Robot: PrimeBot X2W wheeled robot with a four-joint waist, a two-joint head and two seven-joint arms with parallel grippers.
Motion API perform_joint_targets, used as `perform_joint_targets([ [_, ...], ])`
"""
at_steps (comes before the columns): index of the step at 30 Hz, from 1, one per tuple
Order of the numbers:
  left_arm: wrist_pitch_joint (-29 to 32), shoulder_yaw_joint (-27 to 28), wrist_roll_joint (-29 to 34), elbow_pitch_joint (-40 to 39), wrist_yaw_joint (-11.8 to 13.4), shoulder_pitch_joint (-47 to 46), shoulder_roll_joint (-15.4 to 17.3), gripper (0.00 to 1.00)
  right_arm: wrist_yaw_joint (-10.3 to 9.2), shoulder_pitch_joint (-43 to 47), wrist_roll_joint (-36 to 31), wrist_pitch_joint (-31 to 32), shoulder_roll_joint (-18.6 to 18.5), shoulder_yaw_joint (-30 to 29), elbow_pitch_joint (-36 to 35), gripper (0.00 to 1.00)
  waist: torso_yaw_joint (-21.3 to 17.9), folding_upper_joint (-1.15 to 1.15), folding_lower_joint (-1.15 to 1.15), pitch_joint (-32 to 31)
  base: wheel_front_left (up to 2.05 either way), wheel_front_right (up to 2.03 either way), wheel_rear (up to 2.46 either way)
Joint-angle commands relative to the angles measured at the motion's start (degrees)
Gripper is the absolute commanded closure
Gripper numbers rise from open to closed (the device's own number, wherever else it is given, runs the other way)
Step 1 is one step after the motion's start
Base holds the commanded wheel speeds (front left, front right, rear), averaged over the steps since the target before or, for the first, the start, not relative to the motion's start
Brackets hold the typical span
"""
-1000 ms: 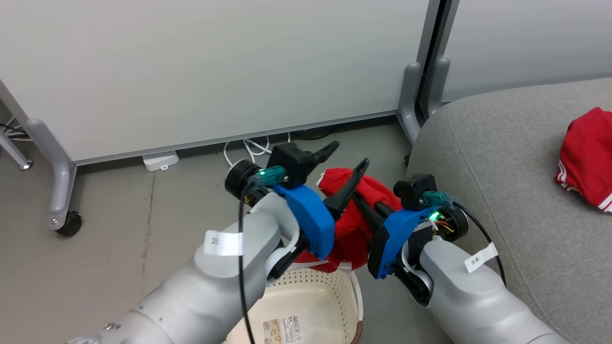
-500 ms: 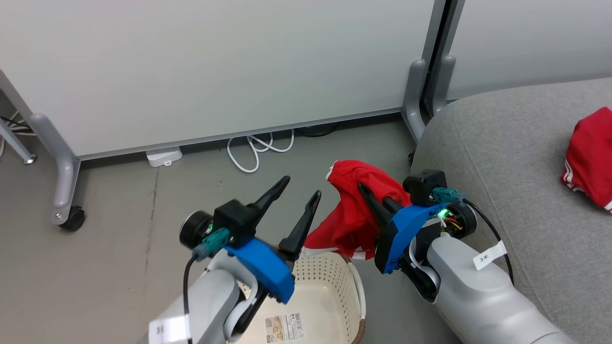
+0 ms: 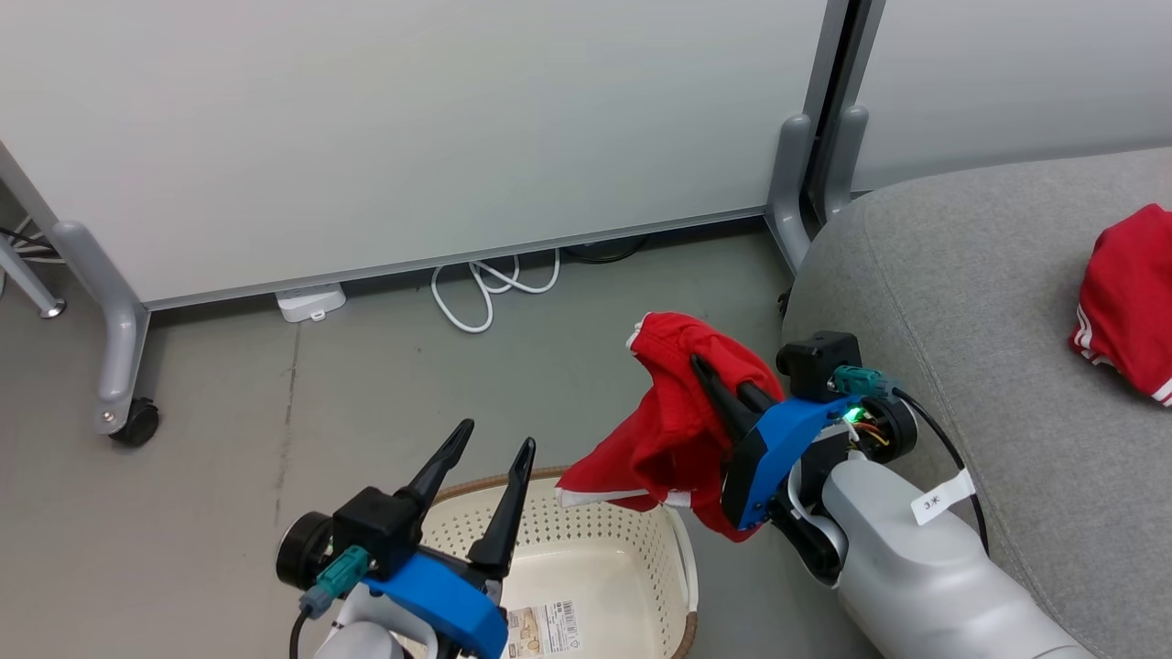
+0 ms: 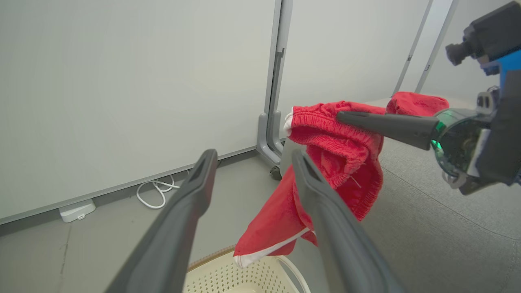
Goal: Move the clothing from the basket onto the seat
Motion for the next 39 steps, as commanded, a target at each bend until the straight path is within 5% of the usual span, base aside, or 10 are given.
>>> perform_joint_targets([
  [1,-0.27,0.82,0.7,-0.34,-0.34,1.05,-0.22,0.0,0.01,0.93,-0.25,-0.23,-0.28,-0.2,-0.27,1.0,-0.01,0.0,0.0,-0.01,0.0,0.0,0.0],
  [19,-0.27,4.28,4.34,-1.11,-1.08,2.85,-2.29,0.0,0.01,0.53,-1.3,-0.22,-0.49,-2.01,-1.72,1.0,-2.82,0.0,0.0,1.02,0.0,0.0,0.0],
  [39,-0.27,3.62,4.27,-1.64,-1.08,1.0,-1.31,0.0,0.01,1.71,-3.41,-0.22,-0.71,-5.62,-3.86,1.0,-20.12,0.0,0.0,3.34,0.0,0.0,0.0],
])
